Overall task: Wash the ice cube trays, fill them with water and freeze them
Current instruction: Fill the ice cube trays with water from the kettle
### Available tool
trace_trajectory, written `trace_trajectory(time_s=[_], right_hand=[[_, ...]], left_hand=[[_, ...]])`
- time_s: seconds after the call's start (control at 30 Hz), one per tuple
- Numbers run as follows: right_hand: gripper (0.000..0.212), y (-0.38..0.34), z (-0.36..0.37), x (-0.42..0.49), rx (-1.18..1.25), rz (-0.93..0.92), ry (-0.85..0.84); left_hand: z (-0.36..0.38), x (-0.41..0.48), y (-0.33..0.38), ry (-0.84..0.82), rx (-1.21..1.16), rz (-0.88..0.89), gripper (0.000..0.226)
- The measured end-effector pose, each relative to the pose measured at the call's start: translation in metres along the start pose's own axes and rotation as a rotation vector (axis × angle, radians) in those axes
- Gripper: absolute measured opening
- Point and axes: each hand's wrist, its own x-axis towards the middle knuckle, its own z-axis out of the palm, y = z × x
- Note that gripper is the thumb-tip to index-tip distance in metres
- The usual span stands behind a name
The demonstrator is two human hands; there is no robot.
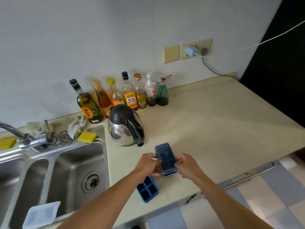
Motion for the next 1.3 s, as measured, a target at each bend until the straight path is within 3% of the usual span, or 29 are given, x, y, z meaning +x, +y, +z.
trace_trajectory(time_s=[0.13,0.23,0.33,0.43,0.6,0.67,0.77,0.93,1.3], right_hand=[[0.015,-0.007,-0.001,-0.005,-0.262,-0.108,0.137],[0.013,-0.031,0.000,-0.018,-0.280,-0.260,0.234],[0.013,-0.057,0.015,-0.033,-0.240,-0.370,0.113],[0.016,-0.065,0.044,-0.042,-0.336,-0.340,-0.102],[0.011,-0.047,0.081,-0.042,-0.675,-0.253,-0.169],[0.009,-0.039,0.087,-0.039,-0.663,-0.202,-0.155],[0.030,-0.031,0.094,-0.033,-0.572,-0.120,-0.153],[0.010,-0.031,0.095,-0.030,-0.408,-0.069,-0.133],[0.008,-0.041,0.097,-0.038,-0.247,-0.126,-0.055]], left_hand=[[-0.005,0.000,-0.002,0.018,0.025,0.009,0.025],[-0.022,0.000,-0.006,0.147,0.132,0.057,0.024],[-0.054,-0.002,-0.019,0.296,0.396,0.116,0.014],[-0.079,-0.010,-0.038,0.350,0.572,0.050,0.003],[-0.090,-0.017,-0.065,0.198,0.510,-0.004,0.013],[-0.089,-0.019,-0.068,0.174,0.445,0.020,0.014],[-0.085,-0.019,-0.068,0.183,0.350,0.012,0.013],[-0.084,-0.019,-0.066,0.204,0.276,-0.028,0.014],[-0.089,-0.013,-0.060,0.272,0.162,-0.071,0.019]])
